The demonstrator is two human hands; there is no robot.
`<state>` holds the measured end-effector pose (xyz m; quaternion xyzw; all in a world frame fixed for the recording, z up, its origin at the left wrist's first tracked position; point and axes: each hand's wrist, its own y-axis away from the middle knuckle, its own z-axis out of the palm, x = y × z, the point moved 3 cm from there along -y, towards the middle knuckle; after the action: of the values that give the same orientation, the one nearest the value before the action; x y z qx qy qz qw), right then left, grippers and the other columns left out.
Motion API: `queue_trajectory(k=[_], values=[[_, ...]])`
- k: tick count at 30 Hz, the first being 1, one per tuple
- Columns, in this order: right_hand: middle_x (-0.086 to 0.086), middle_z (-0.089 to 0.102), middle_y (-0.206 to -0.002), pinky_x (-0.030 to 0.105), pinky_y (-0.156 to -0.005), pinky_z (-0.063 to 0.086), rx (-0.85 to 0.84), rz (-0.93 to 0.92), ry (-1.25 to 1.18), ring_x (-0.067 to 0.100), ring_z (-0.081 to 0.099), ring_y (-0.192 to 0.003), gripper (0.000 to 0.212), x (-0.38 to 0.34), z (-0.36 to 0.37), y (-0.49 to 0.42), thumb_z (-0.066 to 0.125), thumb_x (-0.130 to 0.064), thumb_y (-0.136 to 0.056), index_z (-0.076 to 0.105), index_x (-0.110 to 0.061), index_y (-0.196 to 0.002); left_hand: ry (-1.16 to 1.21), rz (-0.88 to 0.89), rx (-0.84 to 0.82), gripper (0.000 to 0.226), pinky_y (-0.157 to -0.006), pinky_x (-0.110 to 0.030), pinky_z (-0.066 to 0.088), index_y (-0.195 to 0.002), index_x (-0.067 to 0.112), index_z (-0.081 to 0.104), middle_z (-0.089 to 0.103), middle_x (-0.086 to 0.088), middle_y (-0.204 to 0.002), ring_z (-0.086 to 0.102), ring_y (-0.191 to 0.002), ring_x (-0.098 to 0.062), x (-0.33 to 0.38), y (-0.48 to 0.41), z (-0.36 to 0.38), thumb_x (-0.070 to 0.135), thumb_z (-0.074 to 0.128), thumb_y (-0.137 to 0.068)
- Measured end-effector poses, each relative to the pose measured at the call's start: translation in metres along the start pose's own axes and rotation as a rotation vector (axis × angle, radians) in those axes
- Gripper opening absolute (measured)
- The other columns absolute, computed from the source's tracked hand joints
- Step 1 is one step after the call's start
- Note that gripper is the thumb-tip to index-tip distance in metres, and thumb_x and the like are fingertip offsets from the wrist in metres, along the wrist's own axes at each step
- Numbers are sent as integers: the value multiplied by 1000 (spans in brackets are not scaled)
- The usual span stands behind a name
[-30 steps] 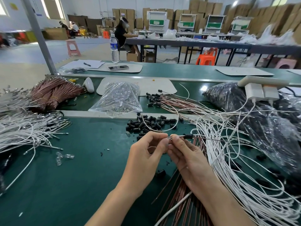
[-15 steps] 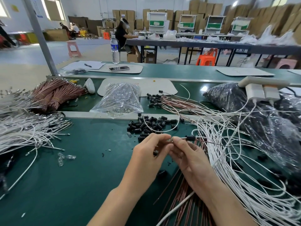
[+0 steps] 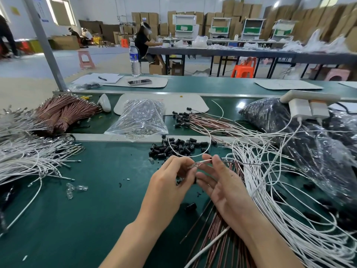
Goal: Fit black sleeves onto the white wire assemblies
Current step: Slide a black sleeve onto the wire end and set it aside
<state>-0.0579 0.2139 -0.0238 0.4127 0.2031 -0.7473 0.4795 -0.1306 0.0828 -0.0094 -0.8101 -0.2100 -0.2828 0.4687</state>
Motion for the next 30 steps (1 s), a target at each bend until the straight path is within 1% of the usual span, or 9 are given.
queue_trajectory(k=[3, 7, 11, 15, 21, 25, 26, 28, 30], values=[[11, 76, -100, 25, -66, 59, 72, -31, -64, 17, 73, -79, 31, -3, -5, -1, 66, -40, -86, 81, -17, -99, -1, -22, 17, 11, -76, -24, 52, -103, 25, 64, 63, 13, -93, 64, -88, -11, -2, 0, -1, 20, 68, -94], [9, 77, -92, 25, -62, 59, 99, -41, -44, 14, 72, -72, 25, -4, -8, -1, 65, -30, -87, 82, -14, -95, 12, -36, -3, 9, -77, -23, 51, -102, 23, 65, 63, 14, -92, 64, -89, -10, -3, 0, 2, 19, 68, -95], [10, 75, -89, 27, -63, 60, 34, -40, 30, 17, 71, -74, 26, -2, -3, 0, 63, -30, -89, 81, -12, -97, 21, -33, -29, 11, -76, -15, 50, -102, 24, 65, 63, 16, -93, 64, -89, -6, 0, 2, 6, 17, 69, -94], [16, 75, -95, 29, -70, 60, -25, -41, 118, 21, 71, -82, 31, 0, 0, 2, 62, -33, -91, 79, -10, -104, 50, -43, -33, 15, -76, -8, 47, -102, 24, 66, 65, 16, -93, 65, -89, -4, -1, 2, 8, 13, 71, -93], [14, 75, -92, 26, -68, 58, -30, -42, 122, 18, 71, -80, 33, 3, 2, 2, 67, -36, -87, 79, -10, -104, 144, -117, 1, 21, -77, -10, 50, -102, 27, 69, 71, 18, -95, 69, -90, -1, -8, 4, 7, 11, 74, -90], [15, 75, -93, 27, -69, 57, -39, -32, 143, 19, 71, -81, 35, 4, 0, 2, 67, -38, -87, 79, -9, -105, 216, -167, -7, 19, -78, -20, 56, -100, 22, 73, 73, 17, -90, 72, -88, -5, -12, 7, 11, 7, 74, -89], [14, 74, -95, 27, -70, 57, -50, -30, 147, 19, 71, -82, 36, 3, 0, 3, 67, -38, -87, 78, -10, -106, 223, -173, -12, 18, -77, -20, 57, -101, 21, 73, 73, 17, -91, 72, -88, -5, -12, 7, 12, 7, 73, -89], [11, 75, -98, 27, -70, 57, -53, -33, 150, 18, 71, -84, 34, 2, 1, 3, 70, -37, -85, 78, -13, -106, 213, -169, -18, 19, -77, -16, 54, -104, 22, 72, 72, 18, -94, 71, -90, -4, -11, 5, 11, 8, 72, -91], [7, 75, -98, 27, -69, 58, 7, -67, 135, 16, 71, -84, 29, 1, 0, 2, 76, -32, -79, 80, -16, -103, 179, -159, -18, 20, -77, -11, 50, -105, 25, 69, 70, 19, -96, 68, -92, -2, -11, 2, 9, 9, 70, -93]])
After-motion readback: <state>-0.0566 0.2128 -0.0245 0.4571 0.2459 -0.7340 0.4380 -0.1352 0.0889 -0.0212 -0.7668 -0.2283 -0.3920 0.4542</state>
